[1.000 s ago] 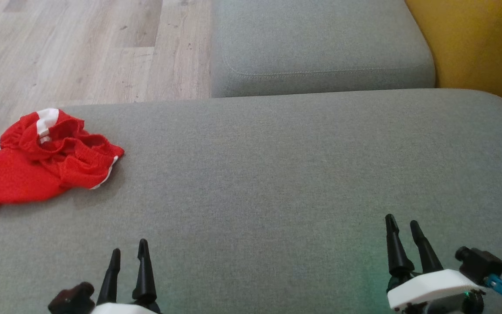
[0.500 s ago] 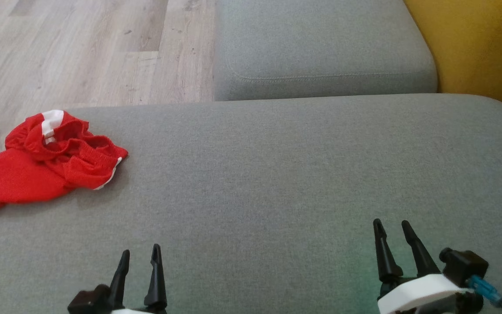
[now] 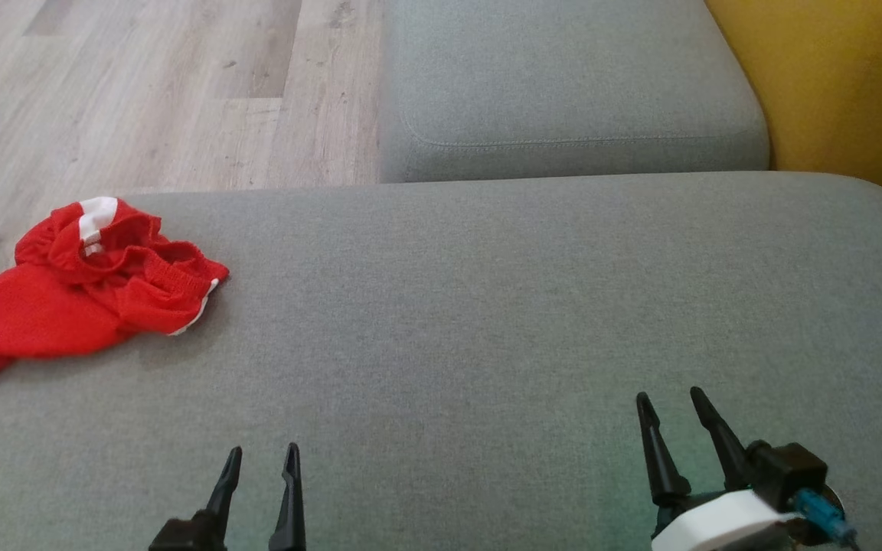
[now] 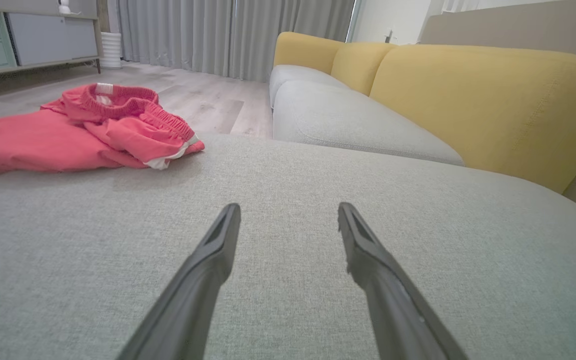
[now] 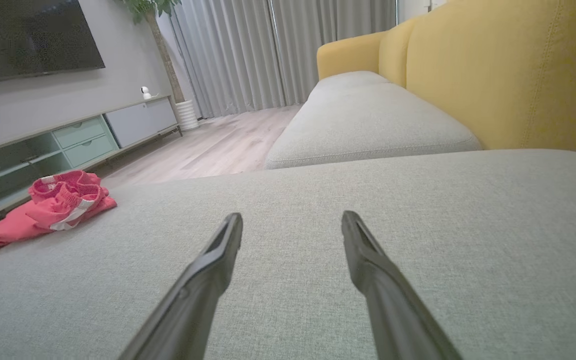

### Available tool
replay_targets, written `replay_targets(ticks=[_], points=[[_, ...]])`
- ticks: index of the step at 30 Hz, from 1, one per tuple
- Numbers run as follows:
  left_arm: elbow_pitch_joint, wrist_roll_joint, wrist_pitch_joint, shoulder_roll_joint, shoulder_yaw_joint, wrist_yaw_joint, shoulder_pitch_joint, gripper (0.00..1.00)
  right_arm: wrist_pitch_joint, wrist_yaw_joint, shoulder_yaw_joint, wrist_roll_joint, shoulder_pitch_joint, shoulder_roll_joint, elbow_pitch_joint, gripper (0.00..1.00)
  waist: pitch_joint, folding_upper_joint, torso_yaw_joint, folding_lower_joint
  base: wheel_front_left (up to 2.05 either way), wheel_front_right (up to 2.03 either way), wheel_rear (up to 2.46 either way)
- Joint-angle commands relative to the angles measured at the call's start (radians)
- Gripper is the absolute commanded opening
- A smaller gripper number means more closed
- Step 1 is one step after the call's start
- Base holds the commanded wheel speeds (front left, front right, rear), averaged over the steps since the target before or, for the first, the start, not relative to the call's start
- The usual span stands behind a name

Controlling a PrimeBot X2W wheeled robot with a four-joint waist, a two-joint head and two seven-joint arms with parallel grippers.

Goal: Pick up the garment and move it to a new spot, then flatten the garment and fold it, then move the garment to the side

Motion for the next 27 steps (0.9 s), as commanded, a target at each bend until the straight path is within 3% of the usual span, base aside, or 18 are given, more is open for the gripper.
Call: replay_targets(ticks=[1, 8, 27], points=[[-0.030, 0.028, -0.015, 0.006, 0.021, 0.008, -0.028, 1.00, -0.019, 0.007, 0.027, -0.030, -0.022, -0.010, -0.027, 1.00, -0.001, 0.0000, 0.001, 0.0001, 0.00, 0.00, 0.00], [-0.028, 0.104, -0.027, 0.012, 0.008, 0.022, -0.020, 1.00, -0.042, 0.008, 0.037, -0.125, -0.020, -0.010, -0.020, 1.00, -0.006, 0.0000, 0.006, 0.0001, 0.00, 0.00, 0.00], [-0.027, 0.074, -0.012, 0.024, 0.015, 0.040, -0.017, 1.00, -0.043, 0.008, 0.024, -0.119, -0.027, -0.010, -0.002, 1.00, -0.002, 0.0000, 0.005, 0.0001, 0.00, 0.00, 0.00]])
